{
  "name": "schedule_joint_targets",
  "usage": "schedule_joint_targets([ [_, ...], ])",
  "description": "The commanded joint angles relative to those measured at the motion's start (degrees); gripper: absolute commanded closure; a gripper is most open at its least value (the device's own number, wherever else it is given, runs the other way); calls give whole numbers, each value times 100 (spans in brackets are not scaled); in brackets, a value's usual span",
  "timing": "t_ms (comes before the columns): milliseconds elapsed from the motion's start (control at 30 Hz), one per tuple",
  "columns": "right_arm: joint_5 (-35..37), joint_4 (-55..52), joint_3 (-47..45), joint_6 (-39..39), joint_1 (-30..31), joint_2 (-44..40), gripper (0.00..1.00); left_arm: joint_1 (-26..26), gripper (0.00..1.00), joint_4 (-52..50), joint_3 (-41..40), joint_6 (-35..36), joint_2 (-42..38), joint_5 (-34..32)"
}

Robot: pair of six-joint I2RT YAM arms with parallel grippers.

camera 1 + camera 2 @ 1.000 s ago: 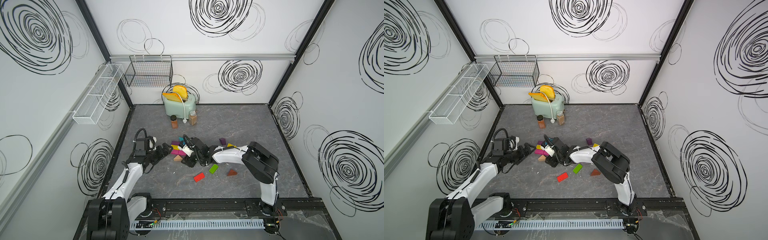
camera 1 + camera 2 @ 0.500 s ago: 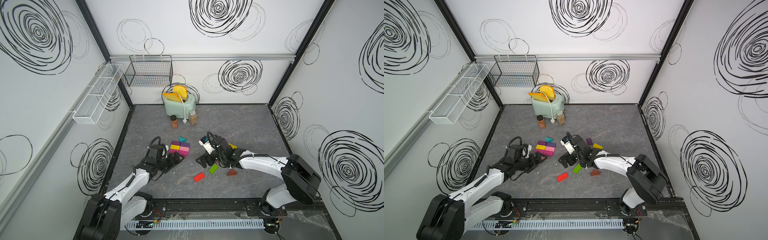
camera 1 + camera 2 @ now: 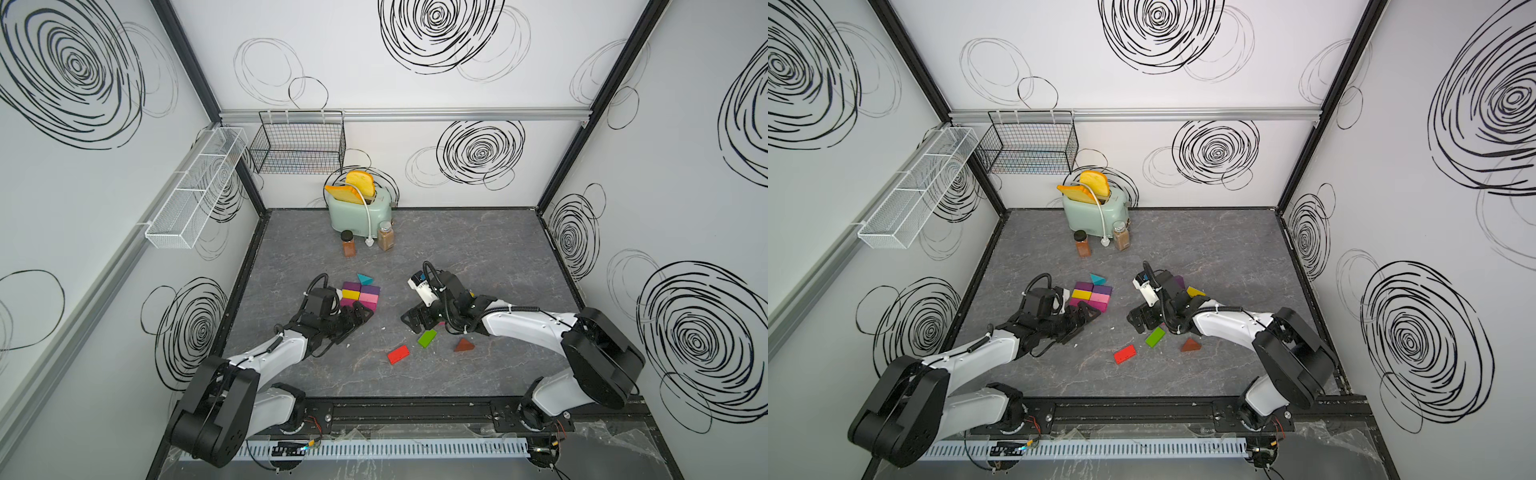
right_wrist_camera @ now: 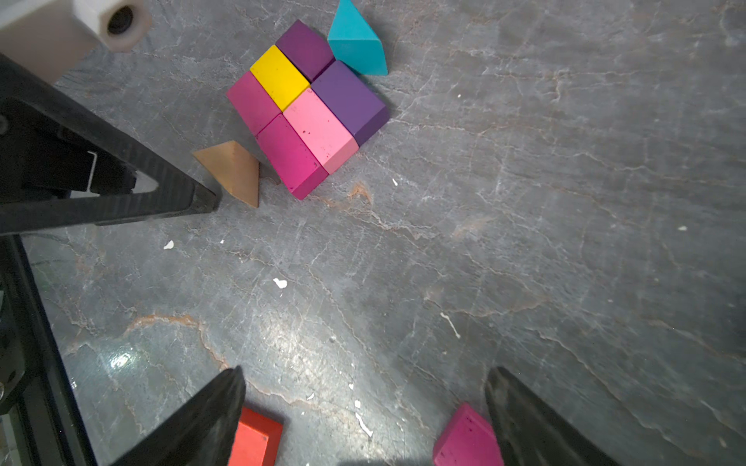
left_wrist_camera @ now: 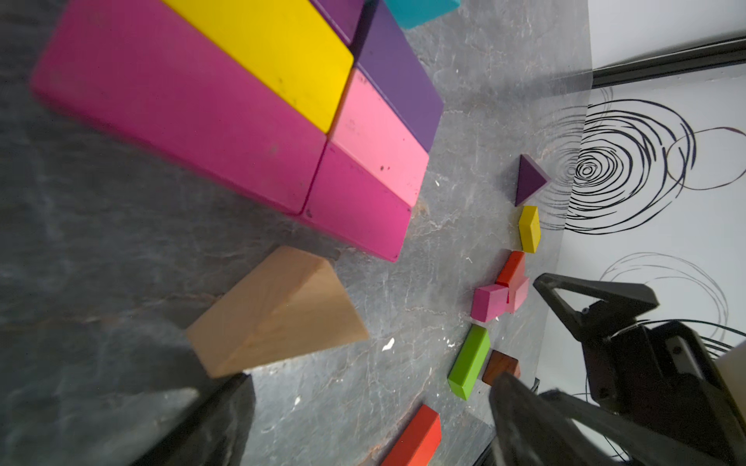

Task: Assemble a piece of candy with building blocks
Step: Adjust the building block at the center of the board.

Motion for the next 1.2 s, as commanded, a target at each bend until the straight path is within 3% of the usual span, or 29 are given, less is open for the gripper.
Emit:
schedule_joint_targets([
  [0,-62,-46,-9,-22,-65,-81,3,22,5,511,-24,-164,139,-73],
  [600,-55,-71,-78,-48,-214,-119,4,232,5,837,-11,-156,514,-38],
  [867,114,-347,-80,-20,-266,-374,3,300,5,358,-13,-19,87,-12],
  [1167,1031,-2041,-156,-109,-1040,-1272,2,-592,1,-1295,628,771,-882,-337],
])
